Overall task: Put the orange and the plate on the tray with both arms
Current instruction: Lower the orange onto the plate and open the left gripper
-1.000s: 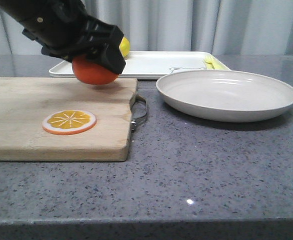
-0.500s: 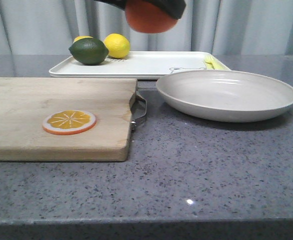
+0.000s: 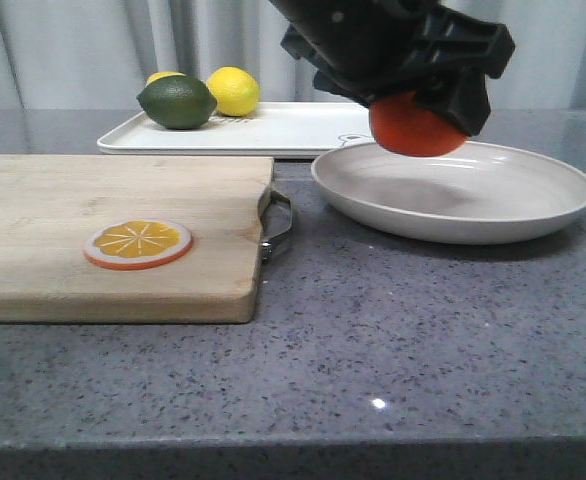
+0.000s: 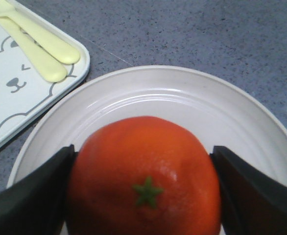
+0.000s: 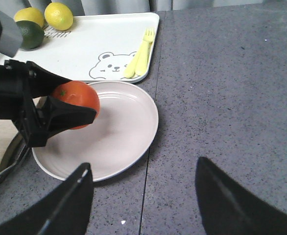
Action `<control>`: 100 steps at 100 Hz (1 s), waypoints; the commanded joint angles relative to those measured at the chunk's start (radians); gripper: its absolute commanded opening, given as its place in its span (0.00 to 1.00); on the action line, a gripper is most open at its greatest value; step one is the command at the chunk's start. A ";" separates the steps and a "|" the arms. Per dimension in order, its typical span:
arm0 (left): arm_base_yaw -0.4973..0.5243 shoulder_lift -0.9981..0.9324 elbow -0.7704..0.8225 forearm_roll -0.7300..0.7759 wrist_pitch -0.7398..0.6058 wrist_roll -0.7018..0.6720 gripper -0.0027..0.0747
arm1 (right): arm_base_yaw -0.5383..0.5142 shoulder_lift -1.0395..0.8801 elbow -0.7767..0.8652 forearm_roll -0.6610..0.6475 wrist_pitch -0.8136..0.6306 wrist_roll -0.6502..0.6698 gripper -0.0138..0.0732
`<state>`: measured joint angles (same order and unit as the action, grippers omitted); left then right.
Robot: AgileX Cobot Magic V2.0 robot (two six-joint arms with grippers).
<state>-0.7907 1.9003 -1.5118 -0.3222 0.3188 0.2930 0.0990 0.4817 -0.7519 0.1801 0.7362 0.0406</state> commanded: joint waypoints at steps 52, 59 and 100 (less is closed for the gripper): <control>-0.006 -0.028 -0.044 -0.010 0.019 0.000 0.32 | 0.001 0.014 -0.033 0.007 -0.090 -0.010 0.69; -0.006 -0.028 -0.044 -0.010 0.017 0.000 0.41 | 0.001 0.014 -0.033 0.007 -0.093 -0.010 0.69; -0.006 -0.028 -0.044 -0.010 0.017 0.000 0.66 | 0.001 0.014 -0.033 0.007 -0.095 -0.010 0.69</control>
<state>-0.7907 1.9304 -1.5222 -0.3199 0.3916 0.2930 0.0990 0.4817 -0.7519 0.1801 0.7221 0.0402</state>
